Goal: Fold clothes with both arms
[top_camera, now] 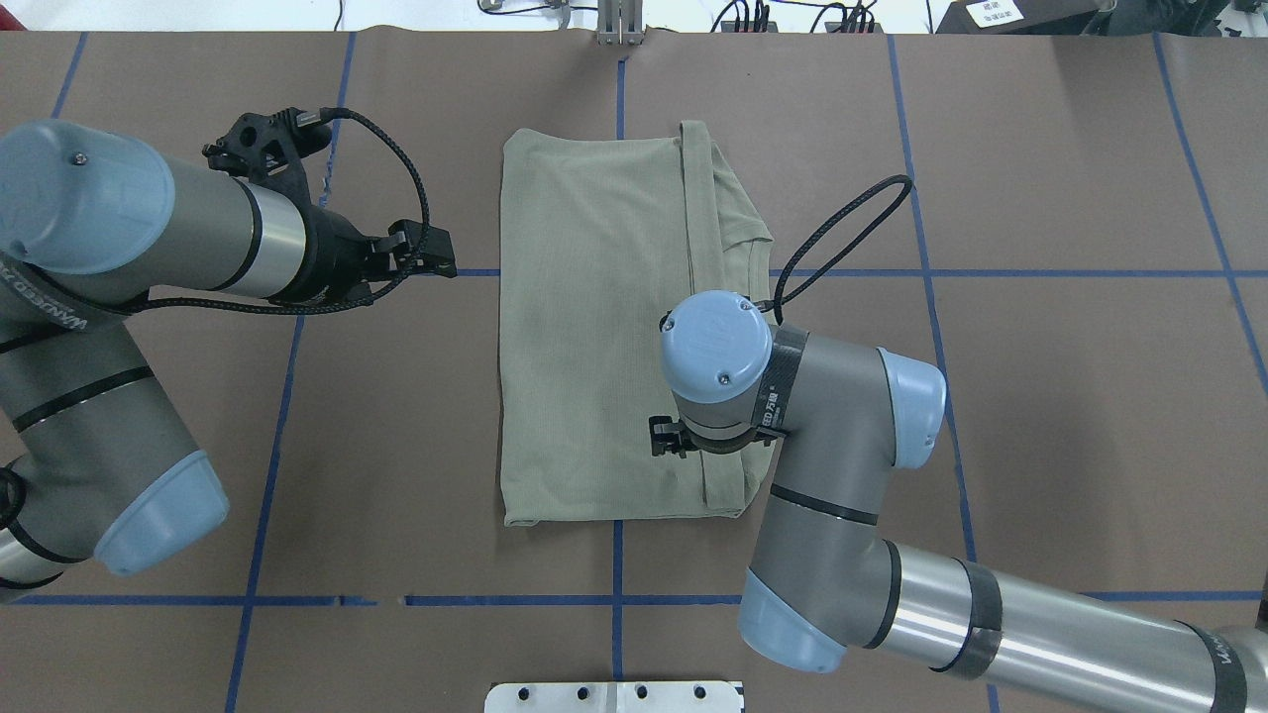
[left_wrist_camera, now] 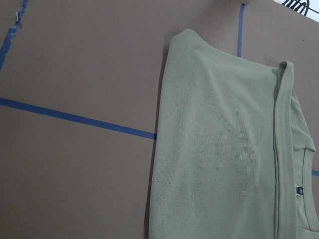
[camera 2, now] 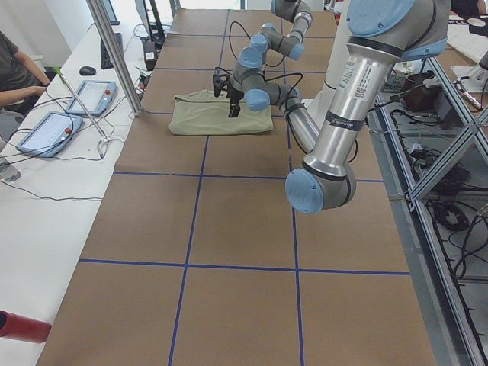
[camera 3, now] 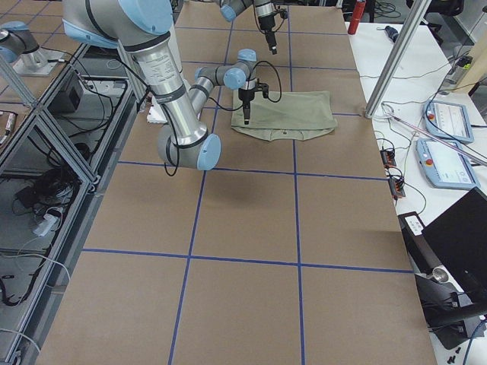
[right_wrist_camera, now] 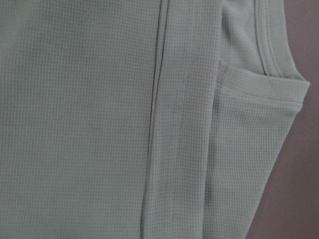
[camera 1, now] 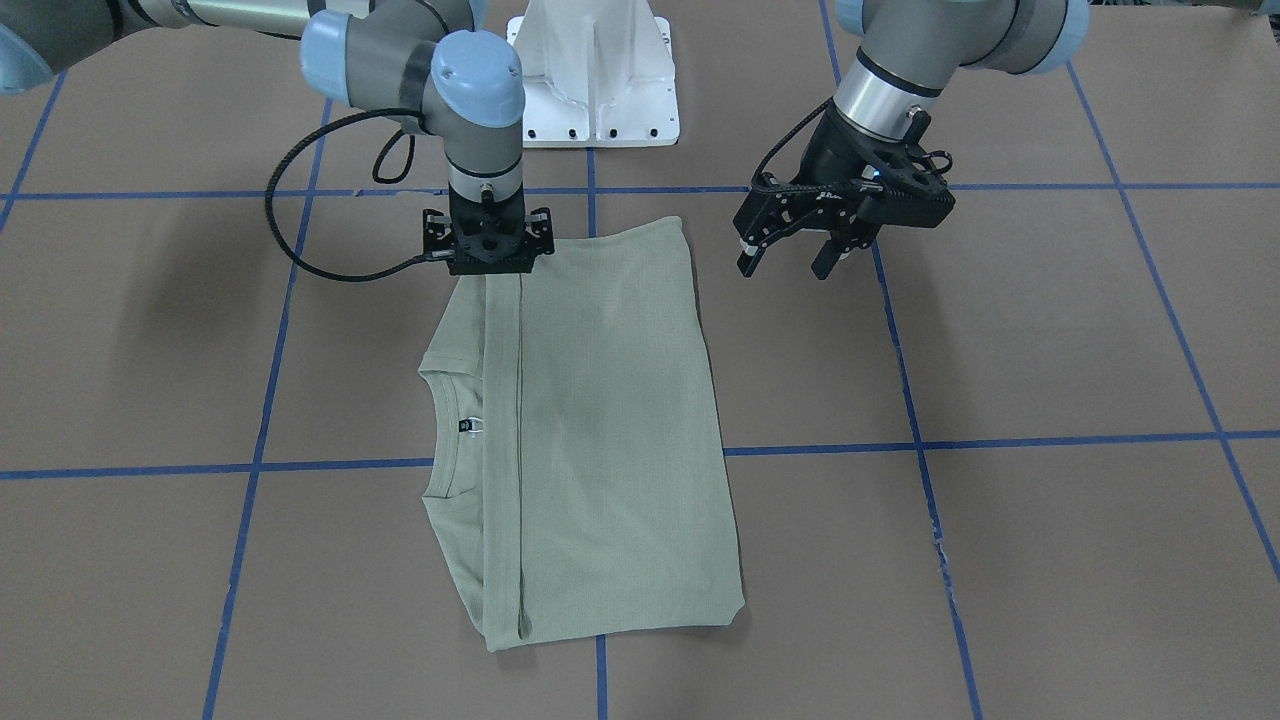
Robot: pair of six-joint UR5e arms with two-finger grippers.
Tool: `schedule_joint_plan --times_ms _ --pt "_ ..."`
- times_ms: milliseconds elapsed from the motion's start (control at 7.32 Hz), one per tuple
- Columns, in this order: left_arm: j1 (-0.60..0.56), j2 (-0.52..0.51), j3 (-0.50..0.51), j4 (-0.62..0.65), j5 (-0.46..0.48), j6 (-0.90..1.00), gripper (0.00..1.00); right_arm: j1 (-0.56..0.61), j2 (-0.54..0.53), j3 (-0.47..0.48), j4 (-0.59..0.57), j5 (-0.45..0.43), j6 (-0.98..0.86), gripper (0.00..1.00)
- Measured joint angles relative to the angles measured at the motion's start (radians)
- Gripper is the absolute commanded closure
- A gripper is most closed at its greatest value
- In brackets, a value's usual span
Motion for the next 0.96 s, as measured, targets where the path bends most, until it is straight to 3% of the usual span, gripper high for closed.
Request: schedule_joint_plan --times_ms 957 --pt "0.006 -0.001 0.007 -0.001 -0.001 -0.001 0.00 -0.023 0.013 -0.023 -0.097 -0.004 -0.054 0.00"
